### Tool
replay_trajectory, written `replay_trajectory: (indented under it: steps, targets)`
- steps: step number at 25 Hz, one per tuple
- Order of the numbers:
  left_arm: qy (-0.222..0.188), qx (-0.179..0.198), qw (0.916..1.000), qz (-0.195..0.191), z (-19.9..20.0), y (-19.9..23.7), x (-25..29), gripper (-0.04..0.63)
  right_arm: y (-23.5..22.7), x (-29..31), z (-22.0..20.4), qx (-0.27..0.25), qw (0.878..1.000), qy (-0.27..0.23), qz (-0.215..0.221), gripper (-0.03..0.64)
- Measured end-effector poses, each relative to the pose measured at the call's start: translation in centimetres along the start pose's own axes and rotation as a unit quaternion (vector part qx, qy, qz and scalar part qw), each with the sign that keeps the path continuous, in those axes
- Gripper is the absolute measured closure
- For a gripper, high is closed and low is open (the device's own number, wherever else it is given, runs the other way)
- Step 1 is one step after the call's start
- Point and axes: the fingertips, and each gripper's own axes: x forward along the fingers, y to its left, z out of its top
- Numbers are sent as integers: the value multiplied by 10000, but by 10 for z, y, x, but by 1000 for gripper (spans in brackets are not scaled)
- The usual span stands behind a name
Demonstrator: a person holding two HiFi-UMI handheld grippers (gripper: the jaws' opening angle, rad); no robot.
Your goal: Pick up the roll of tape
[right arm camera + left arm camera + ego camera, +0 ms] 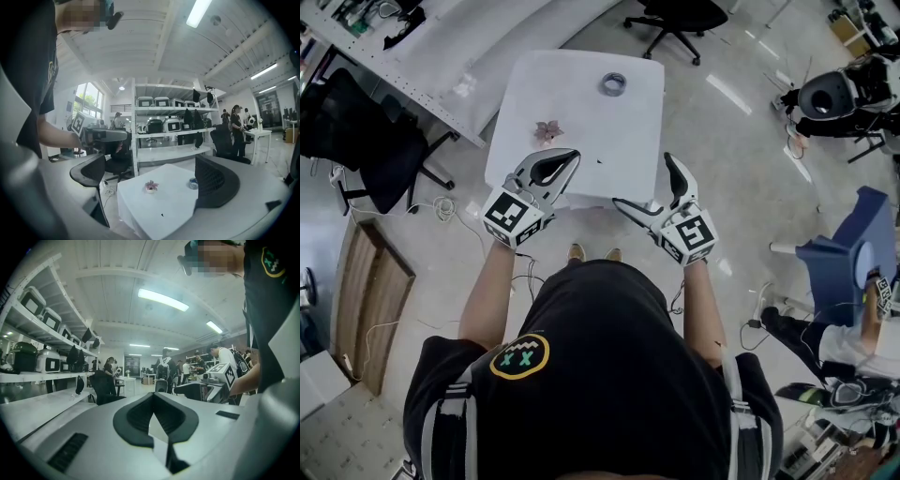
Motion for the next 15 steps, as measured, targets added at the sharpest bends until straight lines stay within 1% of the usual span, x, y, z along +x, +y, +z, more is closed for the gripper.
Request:
replay_trajectory:
  steps: [4, 15]
  targets:
    - [3, 8, 10000, 47, 3, -10, 5, 580, -6, -13, -1, 68, 10000, -46, 3, 18]
    - [44, -16, 9998, 174, 1, -44, 14, 580, -14, -45, -9, 52, 9999, -76, 136, 18]
